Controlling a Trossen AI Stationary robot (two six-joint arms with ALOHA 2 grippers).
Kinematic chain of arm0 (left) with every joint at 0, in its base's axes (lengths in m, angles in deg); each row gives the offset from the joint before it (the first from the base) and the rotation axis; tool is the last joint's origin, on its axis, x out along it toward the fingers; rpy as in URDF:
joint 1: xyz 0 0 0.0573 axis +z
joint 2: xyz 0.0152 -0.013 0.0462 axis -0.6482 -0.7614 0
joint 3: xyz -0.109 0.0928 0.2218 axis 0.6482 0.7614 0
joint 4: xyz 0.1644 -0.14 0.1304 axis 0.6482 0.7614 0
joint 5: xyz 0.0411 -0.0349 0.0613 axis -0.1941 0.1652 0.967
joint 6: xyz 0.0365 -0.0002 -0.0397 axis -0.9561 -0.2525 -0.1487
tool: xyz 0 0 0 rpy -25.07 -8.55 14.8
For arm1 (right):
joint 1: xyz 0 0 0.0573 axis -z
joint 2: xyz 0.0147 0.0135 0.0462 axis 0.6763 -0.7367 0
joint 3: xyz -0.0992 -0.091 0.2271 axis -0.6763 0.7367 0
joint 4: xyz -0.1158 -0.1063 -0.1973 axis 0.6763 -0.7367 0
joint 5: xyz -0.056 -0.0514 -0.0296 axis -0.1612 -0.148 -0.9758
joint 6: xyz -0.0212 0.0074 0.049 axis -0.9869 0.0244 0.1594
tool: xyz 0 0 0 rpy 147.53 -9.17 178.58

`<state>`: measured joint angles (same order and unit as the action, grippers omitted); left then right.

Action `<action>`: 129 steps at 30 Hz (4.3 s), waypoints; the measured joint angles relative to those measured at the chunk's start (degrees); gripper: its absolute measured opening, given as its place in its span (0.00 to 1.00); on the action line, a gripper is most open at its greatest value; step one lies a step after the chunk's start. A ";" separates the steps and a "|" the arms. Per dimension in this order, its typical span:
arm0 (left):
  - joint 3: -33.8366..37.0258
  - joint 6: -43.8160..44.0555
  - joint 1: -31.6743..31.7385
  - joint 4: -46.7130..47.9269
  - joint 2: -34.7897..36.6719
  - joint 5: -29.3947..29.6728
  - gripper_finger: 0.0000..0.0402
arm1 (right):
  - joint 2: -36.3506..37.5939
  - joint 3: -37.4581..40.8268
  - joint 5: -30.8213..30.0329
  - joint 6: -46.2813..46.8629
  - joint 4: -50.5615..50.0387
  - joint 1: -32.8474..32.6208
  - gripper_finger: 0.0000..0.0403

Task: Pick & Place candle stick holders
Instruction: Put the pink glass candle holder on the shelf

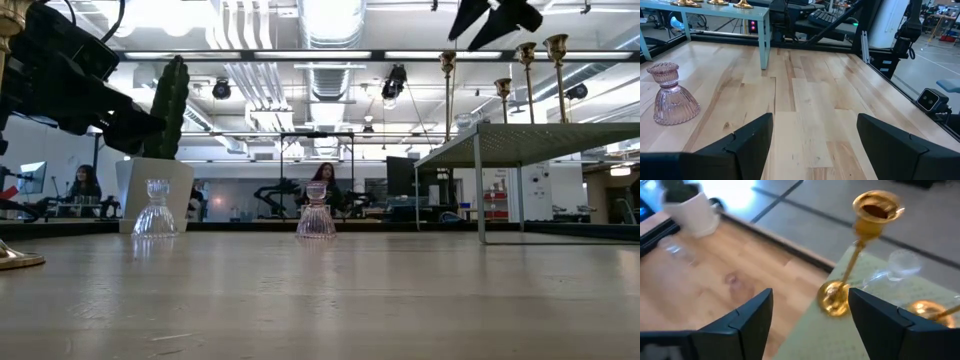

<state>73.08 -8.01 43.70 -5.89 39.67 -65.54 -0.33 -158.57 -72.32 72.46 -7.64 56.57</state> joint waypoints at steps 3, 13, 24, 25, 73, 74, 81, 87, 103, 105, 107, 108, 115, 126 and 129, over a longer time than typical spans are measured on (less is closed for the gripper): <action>-0.02 0.00 0.00 -0.02 0.00 0.00 0.73 | 0.00 -1.93 5.96 0.86 -1.53 -2.63 0.61; -0.02 0.00 0.00 0.00 0.00 0.00 0.73 | -2.14 -2.82 18.77 7.06 2.66 -21.04 0.54; -0.02 -0.01 0.00 0.00 0.00 0.00 0.73 | -17.21 -2.77 4.59 7.38 17.03 -41.99 0.50; -0.02 -0.02 0.00 -0.02 0.00 0.00 0.73 | -19.04 -2.75 2.06 7.81 16.90 -42.41 0.50; 0.00 0.00 0.00 0.39 -0.33 0.00 0.73 | -57.48 -31.74 1.34 -12.87 3.81 -13.37 0.50; -0.01 0.00 0.00 0.41 -0.35 0.00 0.73 | -57.48 -31.53 2.07 -13.79 3.39 -13.17 0.50; -0.01 0.00 0.00 0.40 -0.35 0.00 0.73 | -57.50 -29.16 8.37 -20.33 6.20 -11.12 0.50; 0.00 0.00 0.00 0.39 -0.35 0.00 0.73 | -57.53 -29.11 8.79 -25.54 8.84 -9.14 0.50; -0.01 -0.01 0.00 0.39 -0.35 0.00 0.73 | -57.53 -28.78 20.37 -38.92 5.85 -3.42 0.50; -0.01 0.00 0.00 0.39 -0.35 0.00 0.73 | -57.53 -28.59 20.26 -40.55 5.78 -3.41 0.50; 0.00 0.00 0.00 0.39 -0.35 0.00 0.73 | -57.53 -28.45 20.29 -43.10 5.72 -3.45 0.49; 0.00 -0.01 0.00 0.39 -0.35 0.00 0.73 | -57.53 -28.35 20.31 -44.50 5.74 -3.51 0.48; 0.00 -0.02 0.00 0.39 -0.35 0.00 0.73 | -57.53 -27.11 20.12 -49.71 5.88 -3.74 0.40; 0.00 0.00 0.00 0.41 -0.35 0.00 0.73 | -58.70 -26.13 17.64 -50.79 7.37 -3.13 0.40; 0.00 0.00 0.00 0.42 -0.35 0.00 0.73 | -59.70 -26.13 18.57 -51.24 7.26 -3.08 0.39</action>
<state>73.08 -8.02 43.70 -5.48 39.32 -65.54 -60.04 -184.70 -53.75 21.23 -0.39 53.49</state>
